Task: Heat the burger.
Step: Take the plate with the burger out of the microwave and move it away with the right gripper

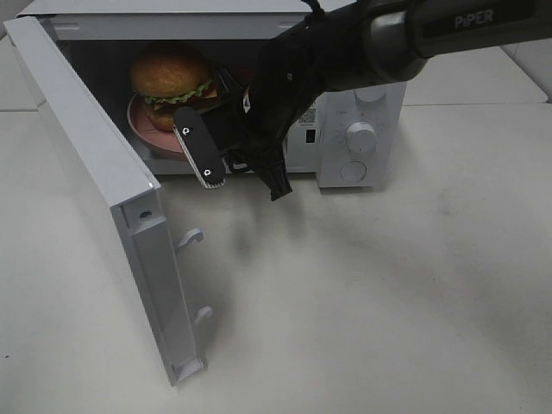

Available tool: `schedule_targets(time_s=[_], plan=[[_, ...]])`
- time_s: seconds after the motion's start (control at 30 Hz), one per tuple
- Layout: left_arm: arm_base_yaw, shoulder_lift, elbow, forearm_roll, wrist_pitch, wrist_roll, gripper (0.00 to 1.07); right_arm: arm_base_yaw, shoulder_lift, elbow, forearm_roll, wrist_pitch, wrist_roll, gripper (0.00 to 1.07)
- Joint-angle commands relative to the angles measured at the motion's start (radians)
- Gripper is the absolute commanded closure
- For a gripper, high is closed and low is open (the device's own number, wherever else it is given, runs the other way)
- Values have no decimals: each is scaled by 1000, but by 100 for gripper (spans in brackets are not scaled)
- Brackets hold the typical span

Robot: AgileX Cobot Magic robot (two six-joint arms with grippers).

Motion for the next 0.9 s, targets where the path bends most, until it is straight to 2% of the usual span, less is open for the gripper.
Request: schedule_targets(time_s=[0.03, 0.1, 0.3, 0.37, 0.9], plan=[[1, -20, -3, -5, -9, 1, 4, 1, -43, 9, -7, -82, -28, 107], [1, -20, -3, -5, -9, 1, 4, 1, -92, 77, -3, -111, -57, 107], [1, -20, -3, -5, -9, 1, 4, 1, -133, 137, -3, -114, -58, 107], [1, -20, -3, -5, -9, 1, 4, 1, -177, 204, -3, -130, -58, 107], [1, -20, -3, -5, -9, 1, 4, 1, -384, 475, -3, -188, -58, 107]])
